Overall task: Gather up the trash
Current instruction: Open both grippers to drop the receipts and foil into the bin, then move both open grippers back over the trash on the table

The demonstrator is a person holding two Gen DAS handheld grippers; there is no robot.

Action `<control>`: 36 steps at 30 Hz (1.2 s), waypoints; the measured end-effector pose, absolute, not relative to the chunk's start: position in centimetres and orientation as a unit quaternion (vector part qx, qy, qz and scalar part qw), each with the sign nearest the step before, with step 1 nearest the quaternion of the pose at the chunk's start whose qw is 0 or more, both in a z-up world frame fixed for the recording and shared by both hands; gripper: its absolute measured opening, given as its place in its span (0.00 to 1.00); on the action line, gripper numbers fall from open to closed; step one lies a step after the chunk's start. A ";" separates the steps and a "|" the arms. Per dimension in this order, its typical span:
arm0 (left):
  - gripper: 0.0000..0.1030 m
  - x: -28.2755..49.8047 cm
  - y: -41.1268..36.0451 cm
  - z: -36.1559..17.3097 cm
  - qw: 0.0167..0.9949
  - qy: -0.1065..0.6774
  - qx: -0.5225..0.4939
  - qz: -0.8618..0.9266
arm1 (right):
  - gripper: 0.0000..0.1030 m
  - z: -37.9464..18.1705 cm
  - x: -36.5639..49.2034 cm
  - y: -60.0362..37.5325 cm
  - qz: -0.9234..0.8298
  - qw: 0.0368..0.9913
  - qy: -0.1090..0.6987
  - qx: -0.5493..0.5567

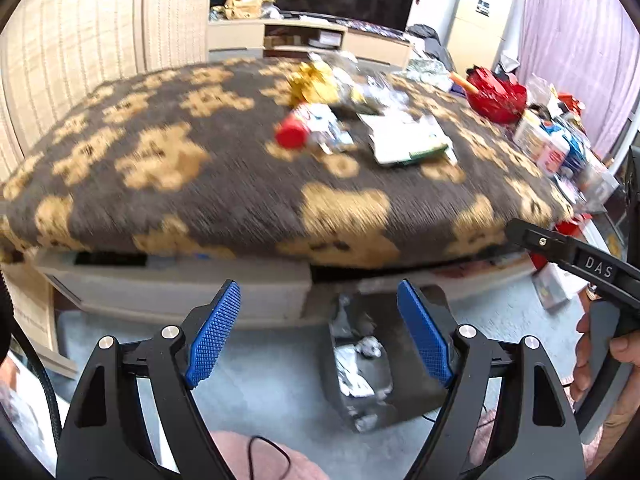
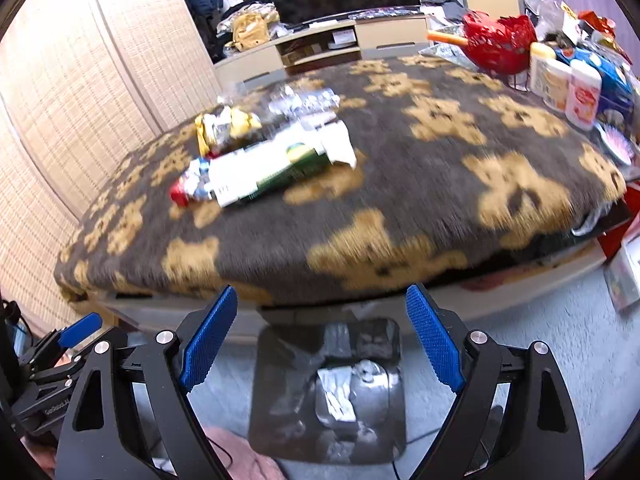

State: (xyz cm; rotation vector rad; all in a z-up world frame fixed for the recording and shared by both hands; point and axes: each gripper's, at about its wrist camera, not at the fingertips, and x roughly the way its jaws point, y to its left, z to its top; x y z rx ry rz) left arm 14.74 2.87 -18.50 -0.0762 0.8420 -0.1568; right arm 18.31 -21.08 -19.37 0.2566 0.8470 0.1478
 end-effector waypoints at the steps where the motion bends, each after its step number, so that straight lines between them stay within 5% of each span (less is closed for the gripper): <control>1: 0.74 15.2 3.3 -18.2 0.911 0.405 -0.037 -0.074 | 0.85 -19.0 18.9 -20.8 0.072 0.902 0.406 0.125; 36: 0.74 25.6 5.7 -17.6 0.913 0.400 -0.026 -0.077 | 0.79 -22.2 30.3 -14.5 0.001 0.900 0.420 0.114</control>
